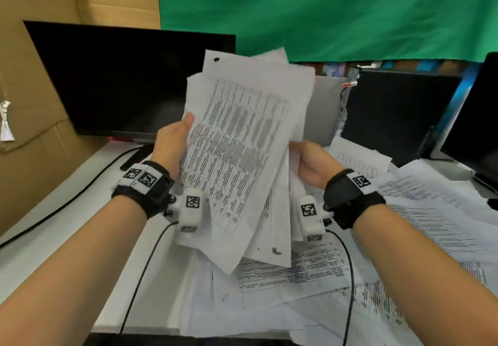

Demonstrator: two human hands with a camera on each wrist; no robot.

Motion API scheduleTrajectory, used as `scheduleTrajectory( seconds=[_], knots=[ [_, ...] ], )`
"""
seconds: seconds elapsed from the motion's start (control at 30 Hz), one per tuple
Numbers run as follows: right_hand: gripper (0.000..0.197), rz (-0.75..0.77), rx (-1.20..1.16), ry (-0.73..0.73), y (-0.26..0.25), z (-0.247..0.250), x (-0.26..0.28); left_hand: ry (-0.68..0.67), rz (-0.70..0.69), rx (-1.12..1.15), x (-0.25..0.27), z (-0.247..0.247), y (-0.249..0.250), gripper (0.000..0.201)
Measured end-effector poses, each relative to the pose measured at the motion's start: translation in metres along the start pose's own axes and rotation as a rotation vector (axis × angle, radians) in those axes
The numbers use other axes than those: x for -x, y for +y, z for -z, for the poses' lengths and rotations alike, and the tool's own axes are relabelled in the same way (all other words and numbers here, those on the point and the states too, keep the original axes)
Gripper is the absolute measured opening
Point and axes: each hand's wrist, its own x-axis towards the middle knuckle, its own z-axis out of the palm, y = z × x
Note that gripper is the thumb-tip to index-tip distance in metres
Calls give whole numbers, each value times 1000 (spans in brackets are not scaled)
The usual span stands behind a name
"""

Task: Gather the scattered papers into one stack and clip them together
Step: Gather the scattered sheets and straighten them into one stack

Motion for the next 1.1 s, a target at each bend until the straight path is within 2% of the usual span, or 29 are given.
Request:
scheduleTrajectory(
  seconds=[0.13,0.23,0.3,0.33,0.43,0.53,0.63,0.7,0.77,0.83,0.9,0.97,1.03,1.1],
  knots=[
    [40,2,81,48,-10,-4,3,-4,39,-112,-12,-16,-6,29],
    [55,38,-6,-16,-16,-5,12,110,17,-246,-15,-27,-14,32],
    [56,27,86,-40,-21,-4,20,195,-72,-261,-12,-32,-16,18],
    [49,15,212,-20,-24,-4,24,207,-127,-237,-9,-36,-12,13],
    [36,111,501,141,-34,-9,29,126,-320,-171,6,-49,11,26],
    [34,308,482,304,-50,-13,30,34,-543,-134,17,-58,41,40],
    [38,396,475,281,-58,-3,31,-14,-691,-105,21,-59,52,40],
    [40,377,446,196,-52,10,32,-45,-663,-69,20,-58,44,40],
    [44,307,399,150,-40,16,33,-61,-522,-54,22,-58,28,41],
    [50,249,371,242,-29,14,29,-32,-455,-78,23,-66,16,35],
    [39,263,364,392,-32,1,25,0,-542,-152,29,-79,23,32],
    [21,372,335,472,-49,-17,25,19,-722,-182,36,-91,45,32],
    [25,489,317,465,-73,-30,29,53,-867,-129,37,-93,67,31],
    [27,511,345,434,-78,-28,31,86,-883,-65,33,-88,74,30]
  ],
)
